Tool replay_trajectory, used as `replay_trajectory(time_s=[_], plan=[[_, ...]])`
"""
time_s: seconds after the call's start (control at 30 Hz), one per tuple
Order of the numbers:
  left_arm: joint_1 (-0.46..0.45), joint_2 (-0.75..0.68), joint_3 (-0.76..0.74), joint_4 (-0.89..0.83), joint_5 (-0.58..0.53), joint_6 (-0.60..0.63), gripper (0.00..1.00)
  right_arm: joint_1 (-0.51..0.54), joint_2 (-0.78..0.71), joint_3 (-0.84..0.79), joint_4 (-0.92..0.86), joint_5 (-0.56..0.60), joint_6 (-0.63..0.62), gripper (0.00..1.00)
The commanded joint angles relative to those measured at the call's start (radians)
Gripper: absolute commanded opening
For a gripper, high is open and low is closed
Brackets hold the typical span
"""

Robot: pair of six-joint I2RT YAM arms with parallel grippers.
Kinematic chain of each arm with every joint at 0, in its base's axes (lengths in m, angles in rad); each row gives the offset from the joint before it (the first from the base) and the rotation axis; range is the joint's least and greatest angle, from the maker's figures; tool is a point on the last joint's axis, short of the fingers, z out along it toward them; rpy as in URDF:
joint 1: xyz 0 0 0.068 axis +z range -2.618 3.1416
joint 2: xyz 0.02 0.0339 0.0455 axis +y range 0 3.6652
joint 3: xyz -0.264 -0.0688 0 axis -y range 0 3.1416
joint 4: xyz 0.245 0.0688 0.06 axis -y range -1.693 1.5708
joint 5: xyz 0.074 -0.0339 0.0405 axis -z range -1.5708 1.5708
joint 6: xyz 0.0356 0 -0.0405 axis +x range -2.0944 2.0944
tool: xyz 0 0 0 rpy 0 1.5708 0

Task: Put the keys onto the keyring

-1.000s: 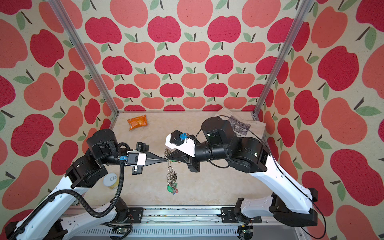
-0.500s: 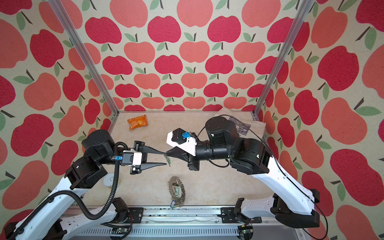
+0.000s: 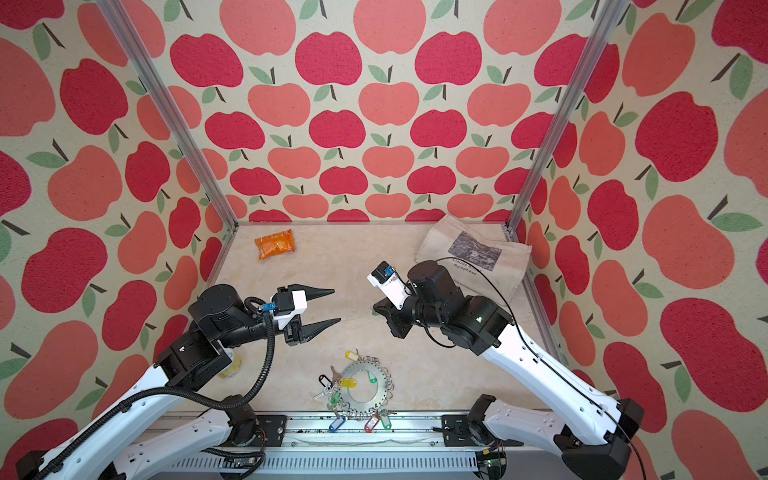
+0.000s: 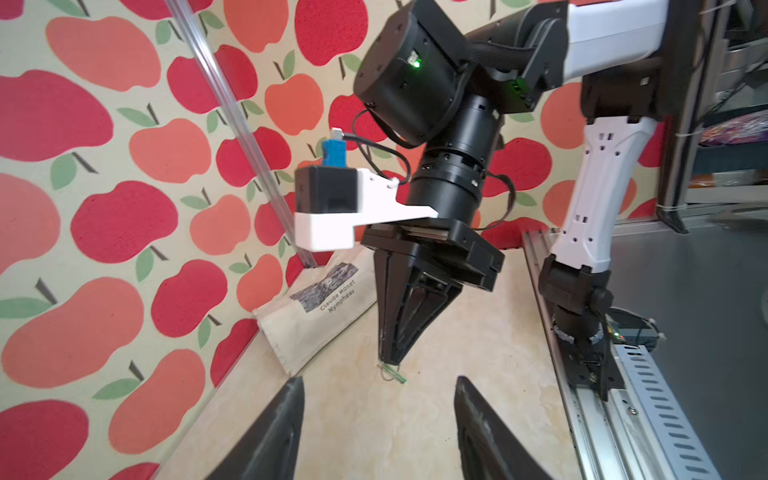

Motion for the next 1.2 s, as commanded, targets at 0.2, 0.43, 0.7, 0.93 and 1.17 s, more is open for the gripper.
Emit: replay_trajectory(time_s=[0.2, 0.43, 0.7, 0.93, 1.17], plan=[[0.013, 0.056, -0.104, 0.004, -0.246, -0.300, 0.69, -0.104, -0.065, -0.384, 0.138, 0.082, 0.338, 0.00], [-0.038, 0.232, -0.115, -0.134, -0.238, -0.411, 0.68, -0.133, -0.086, -0.507, 0.106, 0.095, 0.431, 0.00], [-0.100, 0.459, -0.046, -0.261, -0.240, -0.403, 0.83, -0.185, -0.125, -0.579, 0.039, 0.104, 0.479, 0.00], [-0.132, 0.594, -0.005, -0.318, -0.224, -0.390, 0.83, -0.232, -0.113, -0.611, -0.037, 0.132, 0.535, 0.19], [-0.156, 0.727, 0.031, -0.351, -0.205, -0.388, 0.87, -0.237, -0.138, -0.562, -0.086, 0.163, 0.538, 0.51]])
